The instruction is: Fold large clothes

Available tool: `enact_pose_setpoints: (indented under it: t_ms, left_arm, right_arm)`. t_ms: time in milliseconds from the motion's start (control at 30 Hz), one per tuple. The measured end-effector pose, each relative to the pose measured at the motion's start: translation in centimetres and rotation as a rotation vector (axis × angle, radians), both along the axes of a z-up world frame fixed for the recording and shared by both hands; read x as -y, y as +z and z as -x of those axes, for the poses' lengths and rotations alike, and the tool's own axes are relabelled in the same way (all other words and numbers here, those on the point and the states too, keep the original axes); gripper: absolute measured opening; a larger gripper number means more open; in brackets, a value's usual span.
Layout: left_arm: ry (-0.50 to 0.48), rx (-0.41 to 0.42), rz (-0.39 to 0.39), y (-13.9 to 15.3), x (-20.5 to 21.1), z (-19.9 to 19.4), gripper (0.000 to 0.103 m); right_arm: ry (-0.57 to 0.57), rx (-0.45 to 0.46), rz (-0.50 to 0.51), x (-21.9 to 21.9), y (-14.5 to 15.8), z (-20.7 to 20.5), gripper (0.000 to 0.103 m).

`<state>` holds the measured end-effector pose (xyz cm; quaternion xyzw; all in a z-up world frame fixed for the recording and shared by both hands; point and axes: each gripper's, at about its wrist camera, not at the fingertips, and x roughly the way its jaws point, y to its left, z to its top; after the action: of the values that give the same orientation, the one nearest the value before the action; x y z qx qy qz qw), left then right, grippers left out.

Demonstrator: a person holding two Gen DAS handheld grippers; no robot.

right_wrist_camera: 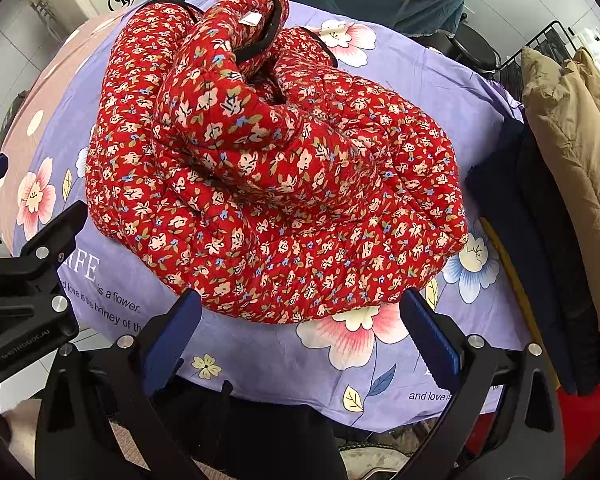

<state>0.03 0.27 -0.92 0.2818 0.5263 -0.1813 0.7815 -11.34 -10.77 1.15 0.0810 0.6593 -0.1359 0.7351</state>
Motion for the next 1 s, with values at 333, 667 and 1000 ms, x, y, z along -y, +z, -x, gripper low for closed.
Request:
enact_pose_setpoints:
  t_ms: [333, 667, 1000]
  left_arm:
    - [0.002, -0.01, -0.005, -0.11, -0.05, -0.07, 0.097]
    - [0.017, -0.004, -0.005, 0.07, -0.26, -0.27, 0.097]
    - [0.034, -0.012, -0.005, -0.14, -0.51, -0.51, 0.097]
  right_arm:
    - [0.004, -0.001, 0.003, 0.0, -0.23, 0.11, 0.098]
    - [-0.006, -0.002, 0.009, 0.47, 0.0, -0.09, 0.098]
    - [-0.012, -0.008, 0.004, 0.61, -0.23, -0.27, 0.098]
